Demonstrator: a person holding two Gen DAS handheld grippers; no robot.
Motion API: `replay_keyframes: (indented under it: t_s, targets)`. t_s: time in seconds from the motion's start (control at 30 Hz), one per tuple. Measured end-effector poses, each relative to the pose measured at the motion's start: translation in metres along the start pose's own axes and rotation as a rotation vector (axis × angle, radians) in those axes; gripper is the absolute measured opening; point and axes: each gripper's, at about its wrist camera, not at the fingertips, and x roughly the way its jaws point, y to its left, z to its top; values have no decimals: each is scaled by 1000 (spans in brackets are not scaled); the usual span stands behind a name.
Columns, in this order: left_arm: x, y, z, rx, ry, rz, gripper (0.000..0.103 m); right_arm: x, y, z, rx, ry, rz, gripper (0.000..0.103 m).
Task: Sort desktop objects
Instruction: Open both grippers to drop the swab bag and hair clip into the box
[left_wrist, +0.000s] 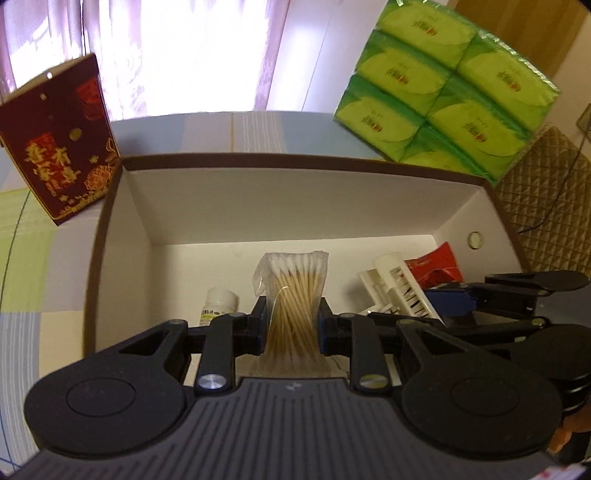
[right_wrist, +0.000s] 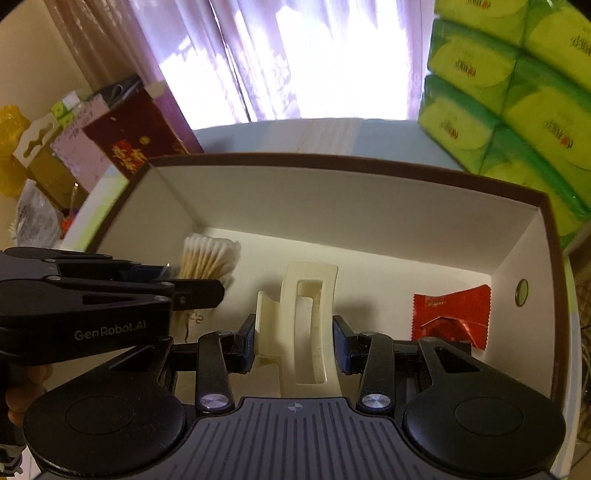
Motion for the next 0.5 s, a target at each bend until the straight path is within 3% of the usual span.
replay_keyframes:
  t_s: [0.3, 0.5]
  targets:
    - [36, 7, 6, -26, 78, 6, 21, 26, -8, 1, -37, 61, -13, 38]
    - [50, 7, 7, 17, 105, 56, 22, 37, -5, -1, -86, 80, -46, 38]
